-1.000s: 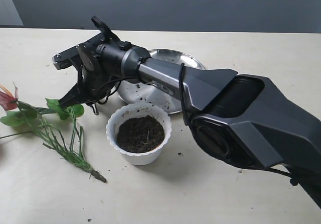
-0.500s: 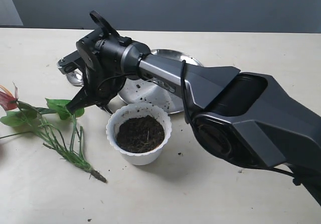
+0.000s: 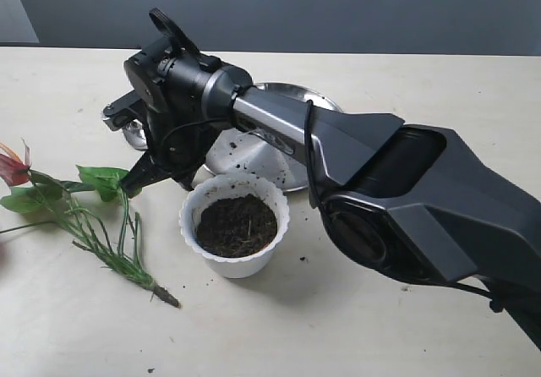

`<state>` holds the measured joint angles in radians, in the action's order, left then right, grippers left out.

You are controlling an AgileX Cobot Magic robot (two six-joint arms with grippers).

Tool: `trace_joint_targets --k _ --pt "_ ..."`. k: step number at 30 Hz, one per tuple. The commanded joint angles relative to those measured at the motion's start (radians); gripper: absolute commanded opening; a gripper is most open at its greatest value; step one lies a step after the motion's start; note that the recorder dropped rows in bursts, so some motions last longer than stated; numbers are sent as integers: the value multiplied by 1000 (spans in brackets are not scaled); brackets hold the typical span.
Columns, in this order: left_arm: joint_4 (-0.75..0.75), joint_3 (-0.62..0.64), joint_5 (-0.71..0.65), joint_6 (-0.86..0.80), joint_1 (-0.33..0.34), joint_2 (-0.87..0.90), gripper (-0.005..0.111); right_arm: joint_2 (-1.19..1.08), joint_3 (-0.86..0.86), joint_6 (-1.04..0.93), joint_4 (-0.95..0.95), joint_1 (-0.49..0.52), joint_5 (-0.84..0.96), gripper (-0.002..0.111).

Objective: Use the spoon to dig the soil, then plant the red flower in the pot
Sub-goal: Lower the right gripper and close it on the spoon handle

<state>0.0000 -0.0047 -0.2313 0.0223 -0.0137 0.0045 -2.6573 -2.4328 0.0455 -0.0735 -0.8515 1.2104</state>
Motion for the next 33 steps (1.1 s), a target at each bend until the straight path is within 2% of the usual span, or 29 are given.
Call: trace_joint_targets --k 1,5,10,12,15,17,19,24,33 --pt "0 5 6 -1 -8 -5 1 1 -6 -10 -6 3 5 -1" --pt "0 5 6 -1 -8 -5 1 1 -6 -10 -6 3 -10 -1" --pt "0 5 6 -1 -8 -5 1 1 -6 -20 -3 3 -134 0" --pt "0 5 6 -1 -8 -5 1 1 -6 -32 13 3 -172 8" --pt "0 5 6 -1 -8 -5 1 1 -6 -32 16 3 -212 33" --pt "0 5 6 -1 -8 -5 1 1 -6 -32 3 3 -233 43" --pt "0 5 6 -1 -8 -5 1 -3 -6 -32 -7 3 -255 41" --pt "0 5 6 -1 -8 -5 1 -12 -6 -34 -10 3 -312 25" --pt "0 5 6 -1 -8 -5 1 -22 -6 -34 -6 26 -328 25"
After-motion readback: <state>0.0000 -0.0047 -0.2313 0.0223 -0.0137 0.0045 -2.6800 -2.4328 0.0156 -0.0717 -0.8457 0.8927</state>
